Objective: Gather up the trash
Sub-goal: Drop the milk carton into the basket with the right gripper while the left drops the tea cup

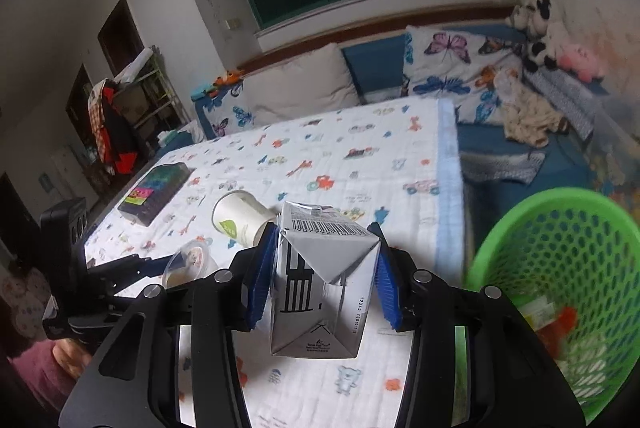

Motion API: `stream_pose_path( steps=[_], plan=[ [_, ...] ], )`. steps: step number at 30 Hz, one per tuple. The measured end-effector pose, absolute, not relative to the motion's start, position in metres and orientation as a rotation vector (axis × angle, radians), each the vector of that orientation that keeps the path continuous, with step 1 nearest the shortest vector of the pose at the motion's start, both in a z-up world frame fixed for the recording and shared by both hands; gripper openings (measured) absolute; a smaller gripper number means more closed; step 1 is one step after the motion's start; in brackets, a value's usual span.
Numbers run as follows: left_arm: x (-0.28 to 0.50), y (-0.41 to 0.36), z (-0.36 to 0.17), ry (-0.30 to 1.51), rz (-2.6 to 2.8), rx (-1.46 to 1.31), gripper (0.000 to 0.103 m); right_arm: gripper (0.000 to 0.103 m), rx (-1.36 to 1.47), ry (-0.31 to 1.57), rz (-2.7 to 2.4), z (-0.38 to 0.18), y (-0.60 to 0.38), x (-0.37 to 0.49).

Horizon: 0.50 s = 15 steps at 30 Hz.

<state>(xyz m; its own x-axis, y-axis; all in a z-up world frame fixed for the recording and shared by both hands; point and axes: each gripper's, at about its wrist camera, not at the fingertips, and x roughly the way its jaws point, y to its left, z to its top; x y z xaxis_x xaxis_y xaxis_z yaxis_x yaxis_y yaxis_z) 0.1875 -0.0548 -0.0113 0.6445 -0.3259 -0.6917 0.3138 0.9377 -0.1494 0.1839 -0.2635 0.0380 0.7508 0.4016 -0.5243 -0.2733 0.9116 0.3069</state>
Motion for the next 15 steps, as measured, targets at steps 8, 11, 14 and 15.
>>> stream_pose_path(
  steps=[8,11,14,15],
  plan=[
    [0.186,-0.076,-0.003,0.779,-0.413,-0.003,0.066,0.046,0.197,0.592,0.252,0.043,-0.296,0.165],
    [0.187,-0.089,-0.001,0.777,-0.440,0.008,0.066,0.046,0.184,0.585,0.196,0.041,-0.310,0.158],
    [0.190,-0.106,0.004,0.774,-0.478,0.018,0.066,0.046,0.171,0.586,0.135,0.036,-0.326,0.151],
    [0.191,-0.114,0.005,0.773,-0.493,0.026,0.066,0.046,0.167,0.589,0.110,0.034,-0.332,0.150]
  ],
)
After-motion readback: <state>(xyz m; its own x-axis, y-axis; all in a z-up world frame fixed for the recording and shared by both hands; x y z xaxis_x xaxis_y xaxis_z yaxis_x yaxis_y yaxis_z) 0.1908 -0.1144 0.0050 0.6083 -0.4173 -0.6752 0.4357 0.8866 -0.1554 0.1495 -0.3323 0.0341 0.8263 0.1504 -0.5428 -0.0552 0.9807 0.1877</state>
